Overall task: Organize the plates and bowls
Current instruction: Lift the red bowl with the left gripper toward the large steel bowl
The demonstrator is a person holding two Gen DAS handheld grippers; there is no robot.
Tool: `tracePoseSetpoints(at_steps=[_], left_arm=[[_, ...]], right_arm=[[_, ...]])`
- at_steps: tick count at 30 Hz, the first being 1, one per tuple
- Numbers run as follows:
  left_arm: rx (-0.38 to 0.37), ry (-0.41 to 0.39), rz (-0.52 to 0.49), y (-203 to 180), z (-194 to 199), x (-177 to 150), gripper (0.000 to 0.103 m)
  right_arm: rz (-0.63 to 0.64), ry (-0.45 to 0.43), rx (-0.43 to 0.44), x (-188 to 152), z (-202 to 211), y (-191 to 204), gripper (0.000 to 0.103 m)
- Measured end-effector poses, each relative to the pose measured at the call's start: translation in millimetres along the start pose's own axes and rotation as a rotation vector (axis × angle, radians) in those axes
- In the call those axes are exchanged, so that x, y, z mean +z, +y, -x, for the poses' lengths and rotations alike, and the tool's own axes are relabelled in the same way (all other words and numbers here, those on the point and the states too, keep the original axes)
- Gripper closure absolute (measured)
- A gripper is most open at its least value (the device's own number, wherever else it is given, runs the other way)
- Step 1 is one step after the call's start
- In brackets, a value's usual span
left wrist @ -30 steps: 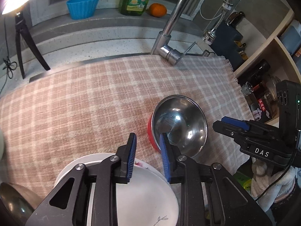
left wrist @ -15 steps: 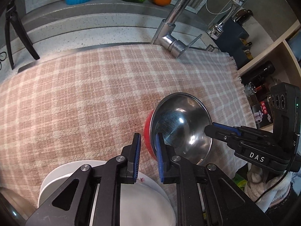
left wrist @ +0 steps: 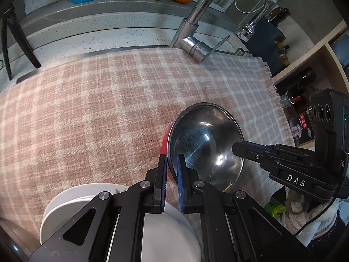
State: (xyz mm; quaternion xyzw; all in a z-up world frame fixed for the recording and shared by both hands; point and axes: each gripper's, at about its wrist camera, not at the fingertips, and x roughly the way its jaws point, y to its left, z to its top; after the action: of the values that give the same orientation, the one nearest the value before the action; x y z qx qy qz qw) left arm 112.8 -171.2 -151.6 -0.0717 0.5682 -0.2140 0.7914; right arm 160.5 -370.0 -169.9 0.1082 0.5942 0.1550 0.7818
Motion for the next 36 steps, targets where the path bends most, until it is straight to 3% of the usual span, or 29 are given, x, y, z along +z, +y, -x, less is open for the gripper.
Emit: tracePoseSetpoints(at_steps=[13, 36], left_arm=[[-0.011, -0.085, 0.029, 12.3, 48.8, -5.8, 0.096], [0.058, -0.185, 0.131, 91.1, 139.8, -65.1, 0.096]], right_arm=[[0.044, -0.036, 0.03, 4.5, 24.3, 38.2, 0.094], [0.214, -0.011, 0.127, -19.2, 18.5, 172.9, 0.093]])
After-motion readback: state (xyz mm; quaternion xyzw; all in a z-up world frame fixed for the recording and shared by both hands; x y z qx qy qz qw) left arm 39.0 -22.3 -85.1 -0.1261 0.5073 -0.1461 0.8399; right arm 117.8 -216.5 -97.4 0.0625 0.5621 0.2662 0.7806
